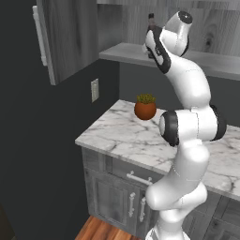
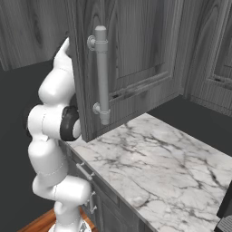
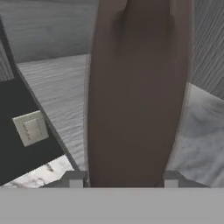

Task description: Move the syrup bottle and shaker from the cabinet to the dining counter.

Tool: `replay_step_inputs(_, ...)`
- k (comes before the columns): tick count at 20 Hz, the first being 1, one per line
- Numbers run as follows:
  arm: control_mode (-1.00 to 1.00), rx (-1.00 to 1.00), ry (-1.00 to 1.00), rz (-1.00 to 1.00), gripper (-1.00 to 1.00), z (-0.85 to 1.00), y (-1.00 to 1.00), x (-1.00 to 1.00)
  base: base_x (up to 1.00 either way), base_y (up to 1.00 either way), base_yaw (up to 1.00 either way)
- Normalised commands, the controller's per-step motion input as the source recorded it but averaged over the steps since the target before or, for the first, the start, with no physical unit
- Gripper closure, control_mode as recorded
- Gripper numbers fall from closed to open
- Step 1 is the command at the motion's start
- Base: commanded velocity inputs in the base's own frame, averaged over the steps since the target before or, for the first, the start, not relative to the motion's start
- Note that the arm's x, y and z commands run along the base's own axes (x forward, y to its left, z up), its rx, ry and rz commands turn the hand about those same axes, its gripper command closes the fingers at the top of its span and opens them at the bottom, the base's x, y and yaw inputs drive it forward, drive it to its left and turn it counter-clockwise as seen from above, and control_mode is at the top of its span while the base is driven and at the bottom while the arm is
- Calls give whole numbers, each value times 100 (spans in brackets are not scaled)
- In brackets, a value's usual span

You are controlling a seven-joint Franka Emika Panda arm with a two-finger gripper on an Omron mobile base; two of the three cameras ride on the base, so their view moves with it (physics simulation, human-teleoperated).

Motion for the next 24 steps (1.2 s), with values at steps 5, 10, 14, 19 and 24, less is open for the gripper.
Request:
replay_step_inputs(5, -100, -7, 2, 0, 100, -18, 0, -88, 0, 0, 0)
replay_step_inputs(10, -100, -2, -3, -3, 100, -52, 0, -100, 0, 0, 0)
replay_step_inputs(14, -100, 0, -9, -5, 100, -34, 0, -100, 0, 0, 0)
replay_step_inputs(19, -100, 0, -5, -7, 100, 0, 20, -100, 0, 0, 0)
replay_step_inputs(24, -100, 0, 0, -11, 100, 0, 30, -85, 0, 0, 0)
